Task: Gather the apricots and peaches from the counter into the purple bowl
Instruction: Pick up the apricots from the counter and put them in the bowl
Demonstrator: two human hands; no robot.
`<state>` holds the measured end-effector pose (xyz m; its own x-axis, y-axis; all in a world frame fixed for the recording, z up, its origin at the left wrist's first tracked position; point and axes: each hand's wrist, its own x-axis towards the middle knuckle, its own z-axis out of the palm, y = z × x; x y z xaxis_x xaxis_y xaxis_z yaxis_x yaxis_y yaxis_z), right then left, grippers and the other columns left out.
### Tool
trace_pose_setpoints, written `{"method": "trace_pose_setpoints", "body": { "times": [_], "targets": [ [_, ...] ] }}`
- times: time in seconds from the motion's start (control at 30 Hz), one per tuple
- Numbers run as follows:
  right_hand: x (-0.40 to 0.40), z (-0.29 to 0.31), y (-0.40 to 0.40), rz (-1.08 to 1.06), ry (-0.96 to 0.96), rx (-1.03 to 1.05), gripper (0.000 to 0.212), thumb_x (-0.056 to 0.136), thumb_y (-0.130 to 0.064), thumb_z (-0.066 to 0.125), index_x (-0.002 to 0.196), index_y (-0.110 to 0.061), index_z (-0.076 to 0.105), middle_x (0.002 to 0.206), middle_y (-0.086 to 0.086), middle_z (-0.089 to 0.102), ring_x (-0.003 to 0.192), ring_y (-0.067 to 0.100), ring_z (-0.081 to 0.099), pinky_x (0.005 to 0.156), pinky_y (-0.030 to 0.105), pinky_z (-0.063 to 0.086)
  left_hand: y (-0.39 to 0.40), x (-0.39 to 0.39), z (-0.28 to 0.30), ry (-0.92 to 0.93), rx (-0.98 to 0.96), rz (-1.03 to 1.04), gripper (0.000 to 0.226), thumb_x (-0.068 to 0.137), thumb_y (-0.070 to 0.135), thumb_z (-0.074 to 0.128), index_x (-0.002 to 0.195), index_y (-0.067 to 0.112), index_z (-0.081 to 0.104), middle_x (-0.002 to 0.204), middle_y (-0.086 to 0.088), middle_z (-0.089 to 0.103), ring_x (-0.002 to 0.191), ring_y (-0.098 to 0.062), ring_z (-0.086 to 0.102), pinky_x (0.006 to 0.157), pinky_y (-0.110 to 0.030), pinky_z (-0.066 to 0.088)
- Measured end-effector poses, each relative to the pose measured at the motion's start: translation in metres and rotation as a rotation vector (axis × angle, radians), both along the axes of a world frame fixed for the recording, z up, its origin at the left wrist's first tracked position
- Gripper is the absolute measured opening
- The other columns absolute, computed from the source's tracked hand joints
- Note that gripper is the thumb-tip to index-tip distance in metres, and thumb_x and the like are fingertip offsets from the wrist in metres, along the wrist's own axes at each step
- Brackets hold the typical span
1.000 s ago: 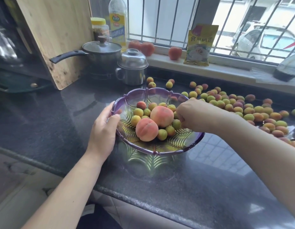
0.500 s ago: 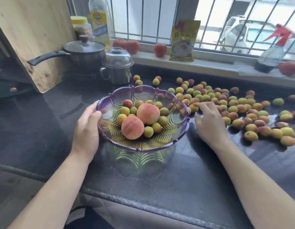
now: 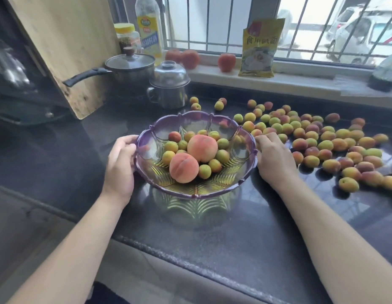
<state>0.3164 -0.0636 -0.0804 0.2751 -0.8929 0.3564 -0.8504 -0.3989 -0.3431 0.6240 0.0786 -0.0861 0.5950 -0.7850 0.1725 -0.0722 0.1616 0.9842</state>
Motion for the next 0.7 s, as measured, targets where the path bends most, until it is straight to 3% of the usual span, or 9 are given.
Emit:
{"method": "trace_pose_setpoints", "body": {
  "times": [0.13, 0.2, 0.27, 0.3, 0.37, 0.43, 0.5, 0.6, 0.7],
  "targets": [
    [-0.013, 0.004, 0.012, -0.011, -0.366, 0.048, 0.024, 0.103, -0.024, 0.055, 0.120, -0.011, 0.065, 0.110, 0.007, 0.064, 0.098, 0.023, 0.058, 0.085, 0.035, 0.046, 0.008, -0.007, 0.007, -0.058, 0.049, 0.028, 0.029, 0.092, 0.033, 0.045, 0.108, 0.028, 0.069, 0.097, 0.004, 0.074, 0.086, -0.017, 0.068, 0.067, -0.026, 0.053],
    [-0.016, 0.010, 0.014, -0.071, -0.517, 0.091, 0.027, 0.105, -0.027, 0.052, 0.127, -0.016, 0.063, 0.103, 0.004, 0.070, 0.086, 0.018, 0.065, 0.081, 0.032, 0.054, 0.007, -0.010, 0.012, -0.090, 0.085, 0.001, 0.028, 0.092, 0.035, 0.047, 0.110, 0.032, 0.069, 0.106, 0.007, 0.075, 0.094, -0.013, 0.069, 0.076, -0.028, 0.053],
    [-0.018, 0.019, 0.012, -0.070, -0.598, 0.115, 0.028, 0.106, -0.025, 0.050, 0.129, -0.017, 0.065, 0.096, 0.001, 0.071, 0.077, 0.010, 0.066, 0.073, 0.018, 0.056, 0.004, -0.011, 0.011, -0.119, 0.110, -0.028, 0.028, 0.093, 0.037, 0.048, 0.112, 0.034, 0.068, 0.112, 0.008, 0.075, 0.103, -0.009, 0.071, 0.084, -0.028, 0.052],
    [-0.020, 0.025, 0.011, -0.066, -0.625, 0.112, 0.028, 0.106, -0.025, 0.050, 0.128, -0.016, 0.066, 0.095, -0.002, 0.070, 0.078, 0.008, 0.066, 0.074, 0.017, 0.057, 0.003, -0.011, 0.010, -0.112, 0.106, -0.043, 0.029, 0.093, 0.039, 0.048, 0.114, 0.033, 0.068, 0.114, 0.008, 0.075, 0.104, -0.008, 0.071, 0.084, -0.026, 0.053],
    [-0.023, 0.042, 0.011, -0.069, -0.730, 0.124, 0.028, 0.106, -0.028, 0.050, 0.125, -0.019, 0.068, 0.098, -0.003, 0.071, 0.086, 0.015, 0.070, 0.083, 0.036, 0.061, 0.000, -0.008, 0.007, -0.090, 0.092, -0.064, 0.031, 0.094, 0.040, 0.048, 0.114, 0.031, 0.069, 0.112, 0.005, 0.076, 0.100, -0.008, 0.073, 0.079, -0.024, 0.055],
    [-0.024, 0.065, 0.027, -0.046, -0.834, 0.213, 0.025, 0.104, -0.028, 0.054, 0.125, -0.022, 0.067, 0.107, -0.001, 0.071, 0.093, 0.017, 0.071, 0.086, 0.042, 0.061, -0.002, -0.006, 0.006, -0.106, 0.097, -0.063, 0.030, 0.094, 0.042, 0.047, 0.111, 0.032, 0.070, 0.107, 0.005, 0.077, 0.097, -0.010, 0.073, 0.078, -0.027, 0.055],
    [-0.018, 0.090, 0.048, 0.077, -0.750, 0.310, 0.024, 0.099, -0.026, 0.065, 0.123, -0.024, 0.068, 0.111, -0.004, 0.071, 0.090, 0.012, 0.072, 0.080, 0.031, 0.061, -0.002, -0.005, 0.007, -0.144, 0.115, -0.051, 0.032, 0.093, 0.044, 0.045, 0.108, 0.034, 0.071, 0.103, 0.009, 0.077, 0.097, -0.008, 0.071, 0.082, -0.029, 0.053],
    [0.011, 0.119, 0.076, 0.249, -0.332, 0.473, 0.027, 0.091, -0.025, 0.073, 0.118, -0.025, 0.069, 0.105, -0.006, 0.073, 0.083, 0.011, 0.073, 0.076, 0.027, 0.061, -0.003, -0.007, 0.011, -0.153, 0.110, -0.050, 0.039, 0.093, 0.042, 0.045, 0.115, 0.022, 0.071, 0.100, 0.006, 0.075, 0.084, 0.006, 0.068, 0.070, -0.014, 0.051],
    [0.046, 0.120, 0.083, 0.214, 0.119, 0.462, 0.029, 0.087, -0.034, 0.077, 0.111, -0.021, 0.067, 0.102, -0.003, 0.068, 0.088, 0.015, 0.067, 0.074, 0.031, 0.059, -0.003, -0.006, 0.014, -0.185, 0.137, -0.039, 0.036, 0.099, 0.037, 0.048, 0.117, 0.016, 0.069, 0.099, 0.001, 0.073, 0.080, 0.009, 0.066, 0.064, -0.008, 0.048]
  ]
}}
